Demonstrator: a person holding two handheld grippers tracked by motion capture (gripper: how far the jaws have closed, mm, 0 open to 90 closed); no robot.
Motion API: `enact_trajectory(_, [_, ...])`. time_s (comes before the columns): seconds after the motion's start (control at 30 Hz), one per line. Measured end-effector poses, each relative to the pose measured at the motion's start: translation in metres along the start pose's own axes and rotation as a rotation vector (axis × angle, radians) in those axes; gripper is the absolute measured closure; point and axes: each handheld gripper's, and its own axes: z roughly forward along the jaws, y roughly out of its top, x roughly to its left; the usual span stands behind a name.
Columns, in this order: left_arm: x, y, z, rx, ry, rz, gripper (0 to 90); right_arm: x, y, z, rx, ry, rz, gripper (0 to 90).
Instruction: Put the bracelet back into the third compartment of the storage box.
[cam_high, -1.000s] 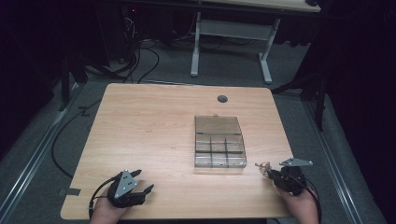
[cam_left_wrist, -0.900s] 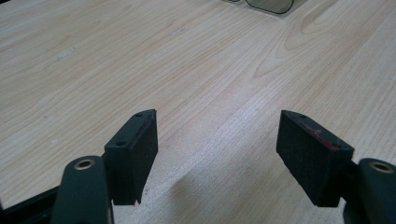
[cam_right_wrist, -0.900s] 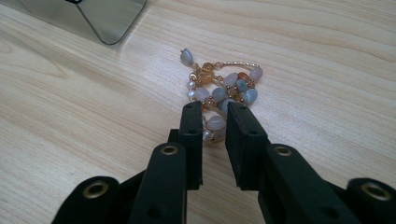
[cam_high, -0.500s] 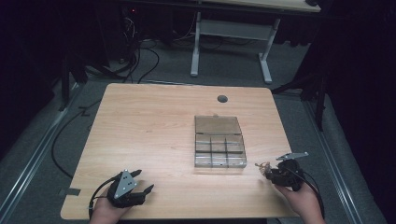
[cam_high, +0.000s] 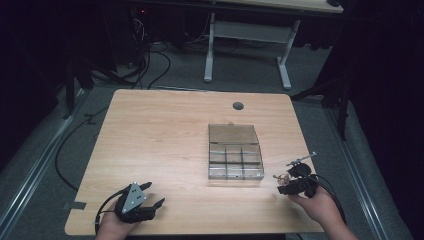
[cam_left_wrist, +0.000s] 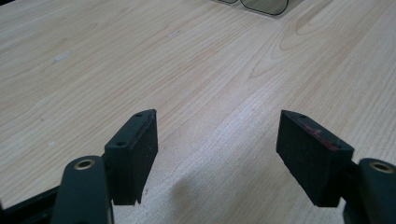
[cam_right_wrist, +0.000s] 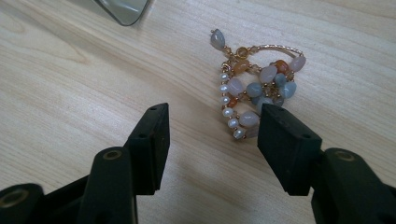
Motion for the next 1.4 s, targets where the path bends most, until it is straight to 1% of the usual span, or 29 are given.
enact_trajectory(0.07, [0.000, 0.000, 0.000, 0.001, 0.000, 0.002, 30.1, -0.001, 0.004, 0.001, 0.038, -0.009, -0.013, 40.3])
enact_trajectory(0.1, [0.000, 0.000, 0.000, 0.002, 0.000, 0.003, 30.1, -0.002, 0.006, 0.001, 0.051, -0.001, -0.014, 39.8])
enact_trajectory(0.13, [0.000, 0.000, 0.000, 0.002, 0.000, 0.005, 30.1, -0.002, 0.008, 0.001, 0.051, 0.005, -0.007, 39.2])
enact_trajectory(0.2, [0.000, 0.000, 0.000, 0.003, 0.000, 0.005, 30.1, -0.004, 0.012, 0.001, 0.070, 0.008, -0.004, 38.3])
enact_trajectory(0.27, [0.000, 0.000, 0.000, 0.003, -0.001, 0.004, 30.1, -0.005, 0.015, 0.002, 0.067, 0.018, 0.006, 37.7])
enact_trajectory(0.33, [0.000, 0.000, 0.000, 0.003, -0.001, 0.005, 30.1, -0.007, 0.018, 0.001, 0.078, 0.025, 0.020, 36.9])
enact_trajectory(0.4, [0.000, 0.000, 0.000, 0.003, -0.001, 0.005, 30.1, -0.009, 0.022, 0.001, 0.085, 0.033, 0.017, 36.5])
enact_trajectory(0.43, [0.000, 0.000, 0.000, 0.003, -0.001, 0.004, 30.1, -0.010, 0.023, 0.002, 0.077, 0.040, 0.022, 36.3])
enact_trajectory(0.5, [0.000, 0.000, 0.000, 0.003, -0.001, 0.004, 30.1, -0.012, 0.025, 0.003, 0.088, 0.044, 0.027, 35.5])
enact_trajectory(0.53, [0.000, 0.000, 0.000, 0.003, -0.002, 0.004, 30.1, -0.013, 0.027, 0.003, 0.097, 0.038, 0.022, 35.0])
enact_trajectory(0.57, [0.000, 0.000, 0.000, 0.003, -0.002, 0.004, 30.1, -0.014, 0.028, 0.003, 0.100, 0.047, 0.024, 34.4])
enact_trajectory(0.63, [0.000, 0.000, 0.000, 0.003, -0.003, 0.004, 30.1, -0.017, 0.030, 0.004, 0.100, 0.046, 0.036, 33.4])
enact_trajectory(0.7, [0.000, 0.000, 0.000, 0.003, -0.003, 0.005, 30.1, -0.020, 0.031, 0.005, 0.100, 0.055, 0.045, 33.0])
enact_trajectory(0.73, [0.000, 0.000, 0.000, 0.003, -0.003, 0.005, 30.1, -0.022, 0.032, 0.005, 0.110, 0.049, 0.048, 32.9])
enact_trajectory(0.8, [0.000, 0.000, 0.000, 0.003, -0.003, 0.006, 30.1, -0.024, 0.034, 0.006, 0.109, 0.045, 0.051, 32.0])
enact_trajectory(0.83, [0.000, 0.000, 0.000, 0.003, -0.003, 0.006, 30.1, -0.026, 0.035, 0.006, 0.117, 0.038, 0.053, 31.2])
enact_trajectory(0.97, [0.000, 0.000, 0.000, 0.004, -0.004, 0.004, 30.1, -0.030, 0.038, 0.012, 0.138, 0.039, 0.055, 28.4])
enact_trajectory(1.1, [0.000, 0.000, 0.000, 0.004, -0.005, 0.004, 30.1, -0.028, 0.041, 0.019, 0.158, 0.039, 0.049, 27.6])
enact_trajectory(1.2, [0.000, 0.000, 0.000, 0.004, -0.005, 0.005, 30.1, -0.025, 0.043, 0.026, 0.179, 0.021, 0.028, 28.3])
enact_trajectory(1.3, [0.000, 0.000, 0.000, 0.004, -0.005, 0.006, 30.1, -0.021, 0.045, 0.026, 0.177, -0.016, 0.009, 37.8])
enact_trajectory(1.33, [0.000, 0.000, 0.000, 0.004, -0.006, 0.006, 30.1, -0.020, 0.045, 0.026, 0.181, -0.041, -0.005, 42.5])
enact_trajectory(1.37, [0.000, 0.000, 0.000, 0.004, -0.007, 0.006, 30.1, -0.018, 0.045, 0.026, 0.183, -0.060, -0.024, 44.4])
enact_trajectory(1.4, [0.000, 0.000, 0.000, 0.004, -0.007, 0.006, 30.1, -0.018, 0.045, 0.026, 0.182, -0.060, -0.034, 46.5])
